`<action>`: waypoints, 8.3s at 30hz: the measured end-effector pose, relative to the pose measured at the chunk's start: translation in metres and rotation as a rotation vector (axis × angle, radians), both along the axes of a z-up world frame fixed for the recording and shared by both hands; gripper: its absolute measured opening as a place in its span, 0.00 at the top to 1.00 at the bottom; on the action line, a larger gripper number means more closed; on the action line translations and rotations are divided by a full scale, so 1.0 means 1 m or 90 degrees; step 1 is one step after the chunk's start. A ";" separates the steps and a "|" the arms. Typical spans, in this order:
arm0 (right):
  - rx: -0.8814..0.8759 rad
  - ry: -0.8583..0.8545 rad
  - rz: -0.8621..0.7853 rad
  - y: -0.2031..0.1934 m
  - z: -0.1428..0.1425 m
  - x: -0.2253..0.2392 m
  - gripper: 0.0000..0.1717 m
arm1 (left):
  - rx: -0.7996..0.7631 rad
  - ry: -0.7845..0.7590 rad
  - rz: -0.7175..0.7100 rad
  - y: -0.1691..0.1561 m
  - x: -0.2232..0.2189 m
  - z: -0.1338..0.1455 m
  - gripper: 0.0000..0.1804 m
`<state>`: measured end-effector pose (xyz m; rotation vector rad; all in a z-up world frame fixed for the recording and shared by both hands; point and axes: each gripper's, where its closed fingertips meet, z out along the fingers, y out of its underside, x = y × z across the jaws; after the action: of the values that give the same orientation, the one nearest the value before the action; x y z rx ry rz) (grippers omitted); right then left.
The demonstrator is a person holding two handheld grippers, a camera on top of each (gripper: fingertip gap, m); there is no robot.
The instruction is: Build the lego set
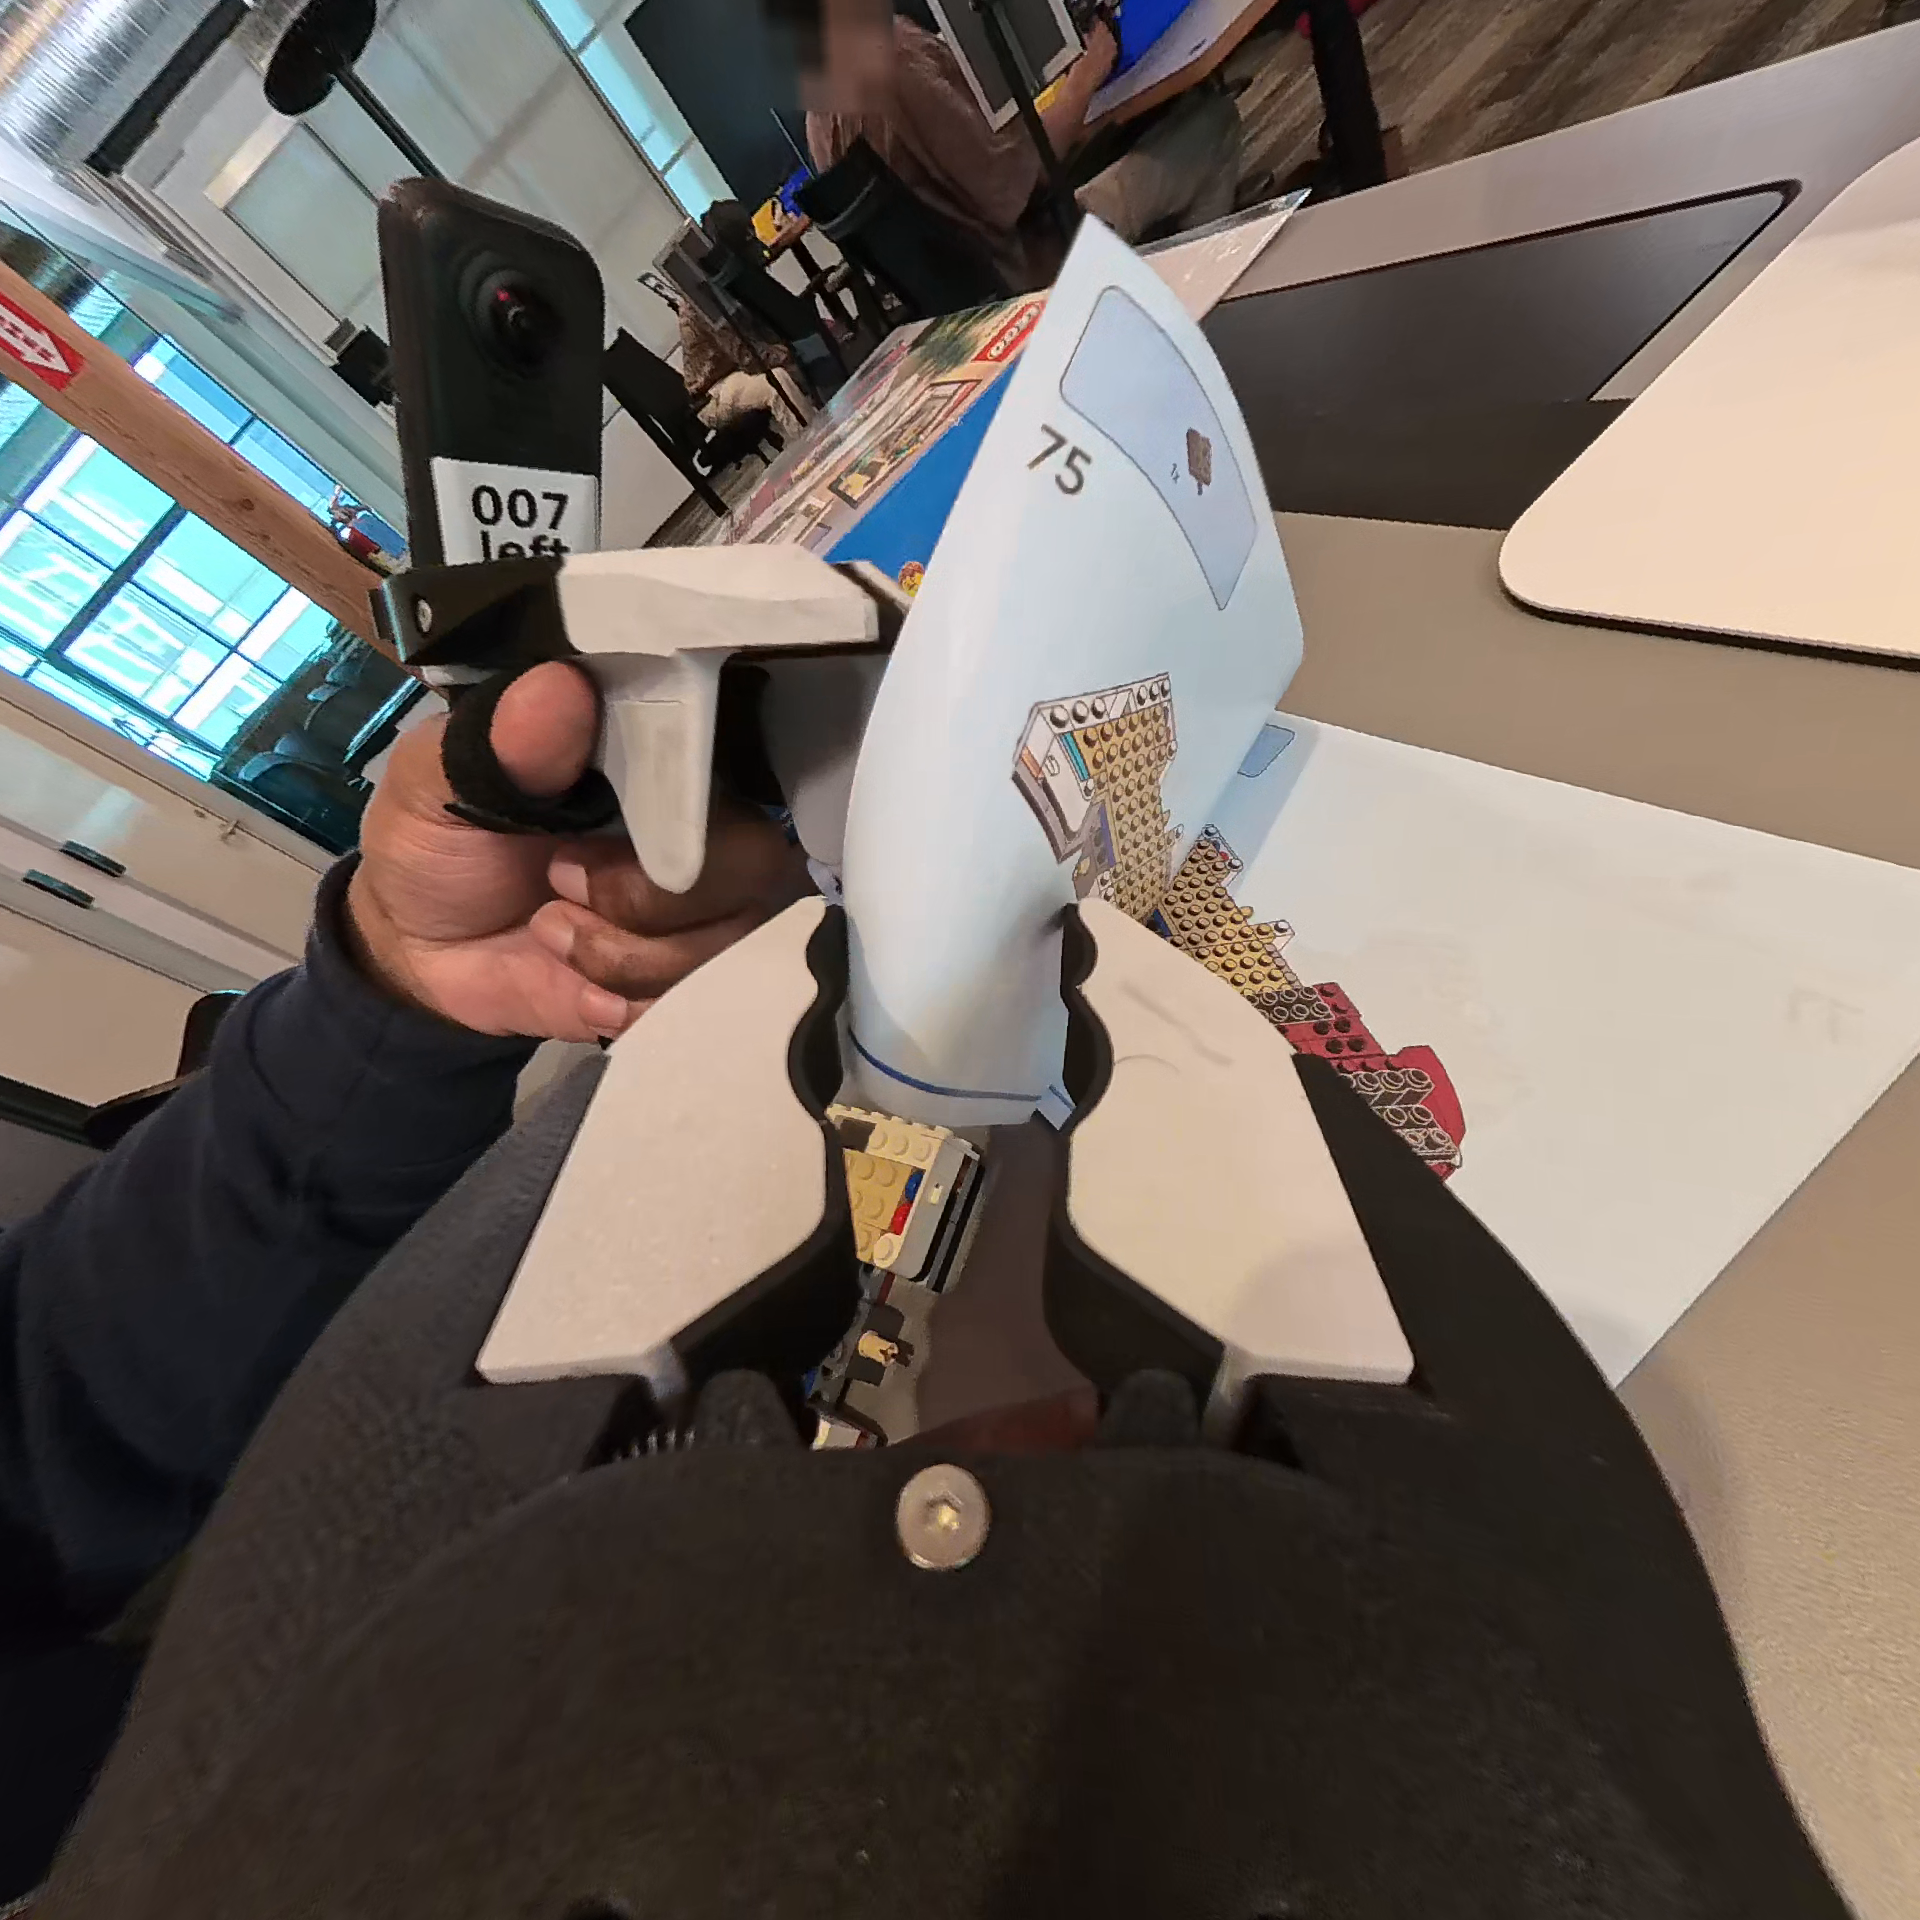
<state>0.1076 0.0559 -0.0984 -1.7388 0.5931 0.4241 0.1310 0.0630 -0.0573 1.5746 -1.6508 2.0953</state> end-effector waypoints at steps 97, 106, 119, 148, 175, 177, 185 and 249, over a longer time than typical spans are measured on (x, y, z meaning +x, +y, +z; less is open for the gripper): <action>0.004 -0.001 0.018 0.000 0.000 -0.006 0.75 | -0.013 -0.030 -0.042 -0.014 -0.007 0.002 0.99; 0.005 0.000 0.019 0.000 0.000 -0.006 0.75 | -0.014 -0.024 -0.040 -0.012 -0.006 0.000 1.00; -0.006 -0.004 0.016 0.000 -0.003 -0.006 0.75 | 0.063 -0.051 -0.039 -0.013 -0.010 -0.002 1.00; -0.004 -0.002 0.019 0.000 -0.003 -0.007 0.76 | -0.005 -0.004 -0.038 -0.010 -0.007 -0.003 0.97; -0.010 -0.004 0.015 -0.002 -0.005 -0.006 0.76 | 0.006 0.008 -0.019 -0.005 -0.003 -0.007 0.91; -0.010 -0.004 0.015 -0.002 -0.005 -0.006 0.76 | 0.000 0.001 -0.027 -0.007 -0.005 -0.004 0.90; -0.009 -0.003 0.017 -0.001 -0.005 -0.007 0.76 | 0.004 0.002 -0.041 -0.012 -0.006 -0.006 0.93; -0.218 -0.032 -0.156 -0.045 -0.049 0.015 0.81 | -0.039 -0.061 -0.033 -0.011 -0.013 0.018 0.91</action>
<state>0.1226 0.0112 -0.1470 -1.9628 0.8695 0.1097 0.1176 0.0516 -0.0390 1.4189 -1.6210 2.2044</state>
